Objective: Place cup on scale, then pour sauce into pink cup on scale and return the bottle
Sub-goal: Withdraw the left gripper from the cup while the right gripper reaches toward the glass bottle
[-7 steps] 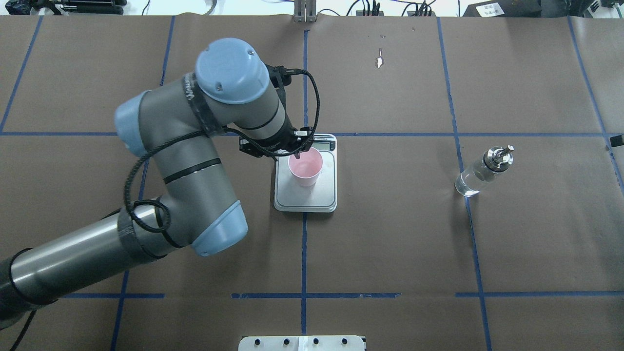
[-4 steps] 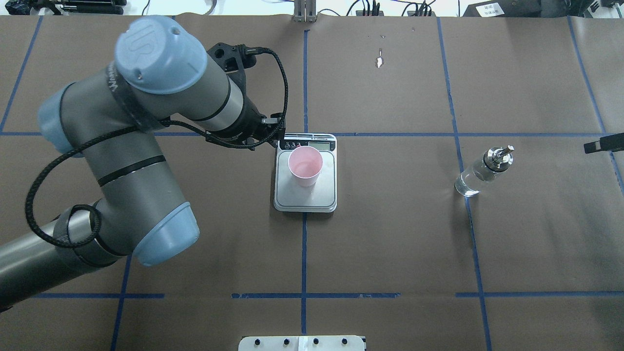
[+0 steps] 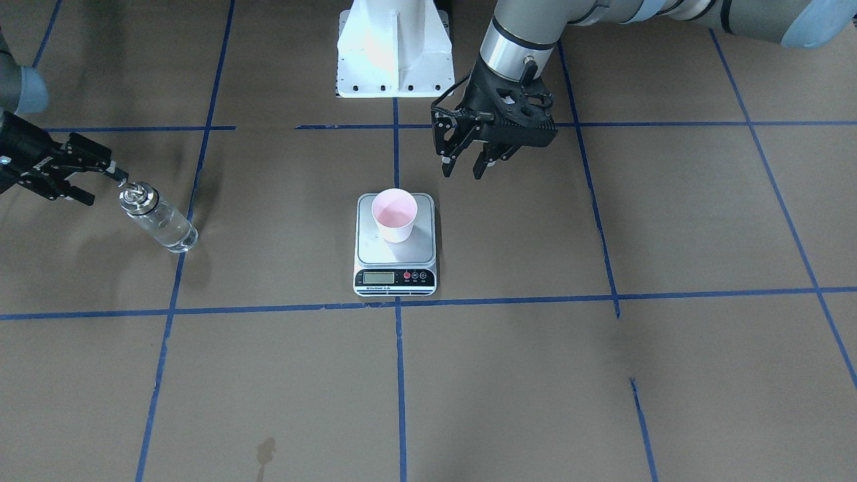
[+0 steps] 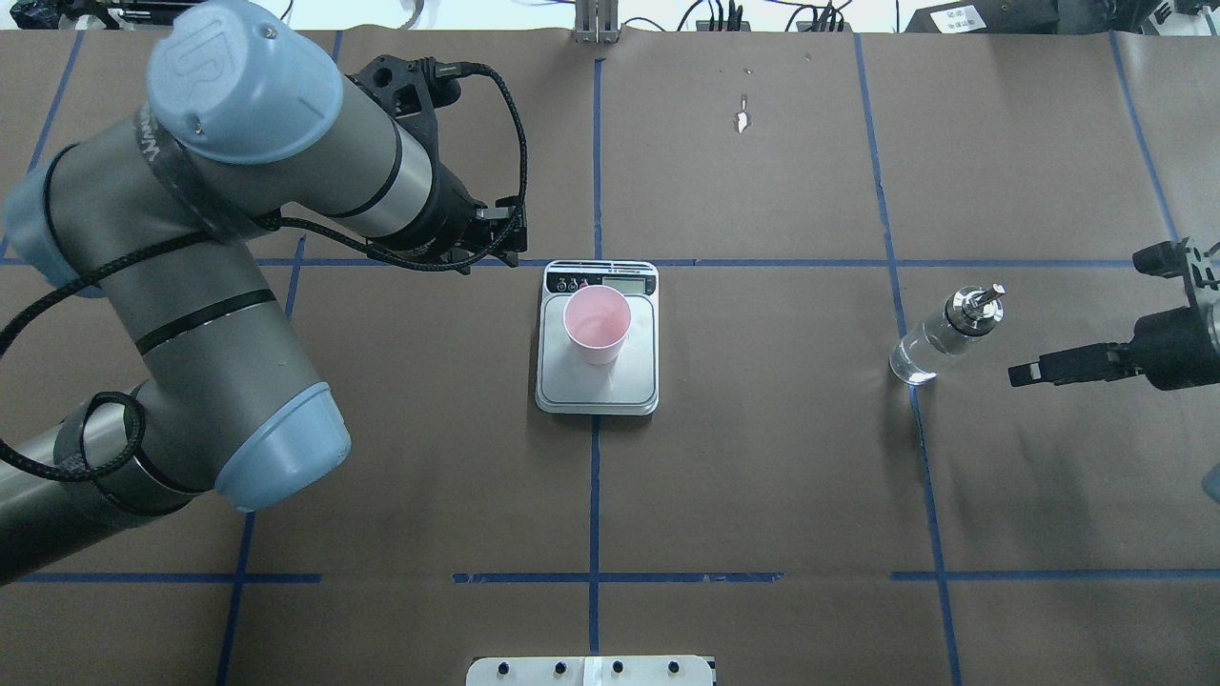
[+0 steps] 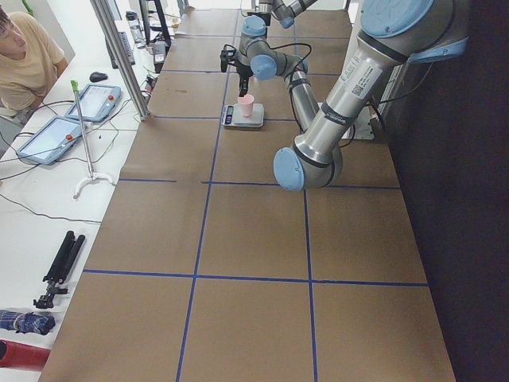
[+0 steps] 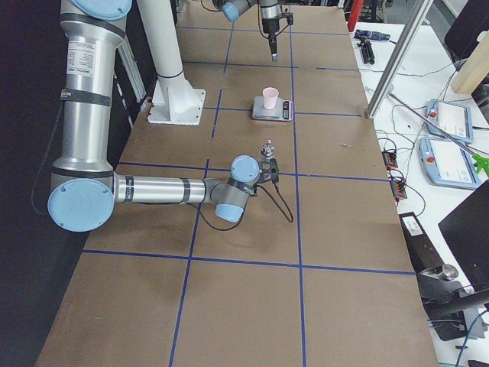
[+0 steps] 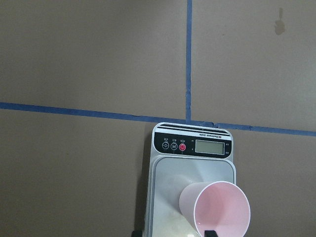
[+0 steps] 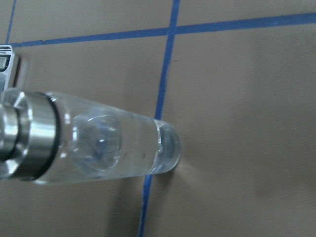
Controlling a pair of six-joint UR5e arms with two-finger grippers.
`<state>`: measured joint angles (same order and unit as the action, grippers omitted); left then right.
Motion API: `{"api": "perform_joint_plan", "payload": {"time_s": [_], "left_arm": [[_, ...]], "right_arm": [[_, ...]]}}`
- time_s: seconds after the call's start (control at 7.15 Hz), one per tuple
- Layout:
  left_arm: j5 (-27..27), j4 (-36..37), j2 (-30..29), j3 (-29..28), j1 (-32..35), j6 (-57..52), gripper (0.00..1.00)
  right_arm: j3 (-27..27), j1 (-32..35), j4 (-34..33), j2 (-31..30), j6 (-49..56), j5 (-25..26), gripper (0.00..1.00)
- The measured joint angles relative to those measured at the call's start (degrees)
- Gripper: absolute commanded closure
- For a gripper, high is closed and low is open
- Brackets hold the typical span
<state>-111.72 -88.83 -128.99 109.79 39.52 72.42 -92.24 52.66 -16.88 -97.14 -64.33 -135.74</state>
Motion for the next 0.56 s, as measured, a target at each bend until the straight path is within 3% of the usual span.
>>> {"api": "perform_joint_plan", "payload": {"time_s": [0.56], "left_arm": [[-0.04, -0.03, 0.00, -0.26, 0.81, 0.00, 0.46]], "right_arm": [[-5.98, -16.20, -0.26, -1.55, -4.65, 20.77, 0.00]]}}
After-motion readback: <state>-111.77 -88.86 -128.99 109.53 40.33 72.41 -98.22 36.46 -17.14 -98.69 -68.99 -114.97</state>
